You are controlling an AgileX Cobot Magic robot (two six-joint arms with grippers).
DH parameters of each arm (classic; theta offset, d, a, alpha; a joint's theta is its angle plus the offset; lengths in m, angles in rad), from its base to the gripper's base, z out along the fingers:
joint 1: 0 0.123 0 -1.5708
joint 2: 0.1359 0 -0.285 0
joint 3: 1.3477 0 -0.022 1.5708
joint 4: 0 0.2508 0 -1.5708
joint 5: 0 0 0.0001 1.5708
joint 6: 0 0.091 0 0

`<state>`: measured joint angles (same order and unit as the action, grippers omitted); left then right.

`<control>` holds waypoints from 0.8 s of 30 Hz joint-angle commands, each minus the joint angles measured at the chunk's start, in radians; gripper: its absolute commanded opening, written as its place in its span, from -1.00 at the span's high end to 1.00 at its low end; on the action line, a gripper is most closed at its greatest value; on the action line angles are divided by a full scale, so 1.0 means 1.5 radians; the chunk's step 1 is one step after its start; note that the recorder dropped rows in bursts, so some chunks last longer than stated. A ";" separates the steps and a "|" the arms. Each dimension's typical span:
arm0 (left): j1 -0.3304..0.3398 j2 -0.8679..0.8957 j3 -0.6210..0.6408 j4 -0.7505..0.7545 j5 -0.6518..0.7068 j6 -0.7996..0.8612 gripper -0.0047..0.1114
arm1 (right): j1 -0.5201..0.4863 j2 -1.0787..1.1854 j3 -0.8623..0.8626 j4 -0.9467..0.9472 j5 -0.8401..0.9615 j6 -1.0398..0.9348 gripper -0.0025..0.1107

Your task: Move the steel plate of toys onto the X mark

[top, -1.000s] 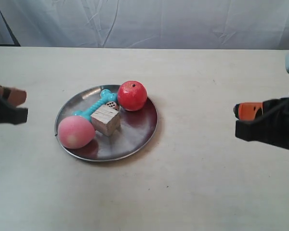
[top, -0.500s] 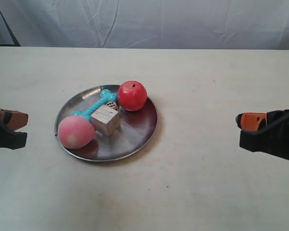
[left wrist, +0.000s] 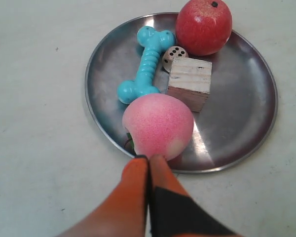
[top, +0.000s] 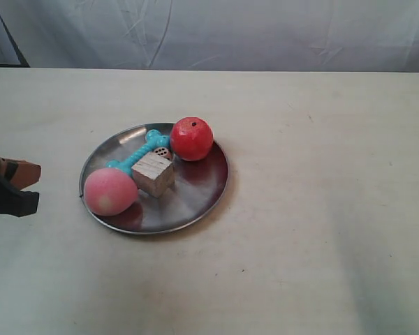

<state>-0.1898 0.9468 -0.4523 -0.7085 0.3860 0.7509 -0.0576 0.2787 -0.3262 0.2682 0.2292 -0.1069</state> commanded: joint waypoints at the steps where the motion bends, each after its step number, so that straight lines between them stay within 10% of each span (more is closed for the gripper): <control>1: -0.001 -0.003 0.003 -0.002 -0.003 -0.003 0.92 | -0.016 -0.036 0.026 -0.029 0.047 -0.006 0.97; 24: -0.001 -0.003 0.003 -0.002 -0.003 -0.003 0.92 | -0.016 -0.102 0.217 -0.043 0.052 0.009 0.97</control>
<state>-0.1898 0.9468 -0.4523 -0.7085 0.3860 0.7489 -0.0749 0.1298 -0.0019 0.2017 0.2717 -0.0957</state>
